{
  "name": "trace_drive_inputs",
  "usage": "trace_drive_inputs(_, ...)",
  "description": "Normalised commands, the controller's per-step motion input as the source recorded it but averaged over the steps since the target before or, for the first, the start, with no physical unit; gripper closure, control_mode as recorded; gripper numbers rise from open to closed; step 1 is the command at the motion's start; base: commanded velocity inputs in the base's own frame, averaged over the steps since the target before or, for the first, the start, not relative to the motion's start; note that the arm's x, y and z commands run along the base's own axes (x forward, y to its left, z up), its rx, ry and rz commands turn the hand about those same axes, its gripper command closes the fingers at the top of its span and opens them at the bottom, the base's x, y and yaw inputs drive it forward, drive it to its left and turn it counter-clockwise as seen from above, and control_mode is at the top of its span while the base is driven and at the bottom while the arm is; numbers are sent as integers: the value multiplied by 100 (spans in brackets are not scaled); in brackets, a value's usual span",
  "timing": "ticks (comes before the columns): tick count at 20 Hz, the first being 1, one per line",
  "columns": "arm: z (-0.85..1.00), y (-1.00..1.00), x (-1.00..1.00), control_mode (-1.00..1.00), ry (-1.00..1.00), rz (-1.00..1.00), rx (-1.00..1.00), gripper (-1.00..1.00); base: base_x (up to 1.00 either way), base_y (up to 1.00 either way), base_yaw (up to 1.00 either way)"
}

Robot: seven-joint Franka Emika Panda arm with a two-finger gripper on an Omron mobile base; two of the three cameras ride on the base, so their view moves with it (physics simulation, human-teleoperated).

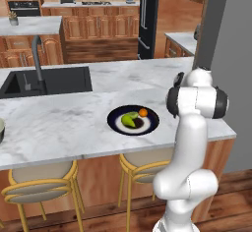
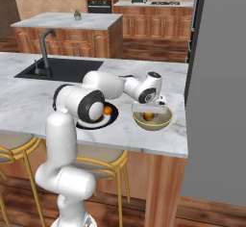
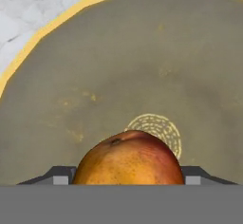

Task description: Take the fruits from the plate on the dining counter and place two fruits in each bowl.

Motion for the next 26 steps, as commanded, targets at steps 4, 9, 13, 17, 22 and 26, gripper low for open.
trace_drive_inputs(4, -22, -9, 27, -100, 4, 0, 10, 100, 0, 0, 0)
trace_drive_inputs(9, -19, -2, 17, -100, 0, 0, 3, 100, 0, 0, 0)
trace_drive_inputs(13, -19, 2, 11, -100, 0, 0, -1, -100, 0, 0, 0)
trace_drive_inputs(17, -21, 14, 1, -100, 0, 0, -10, -100, 0, 0, 0)
trace_drive_inputs(22, -9, 3, 0, -100, -1, 0, -8, -100, 0, 0, 0)
trace_drive_inputs(26, 17, 3, -9, -100, -3, 0, -2, -100, 0, 0, 0)
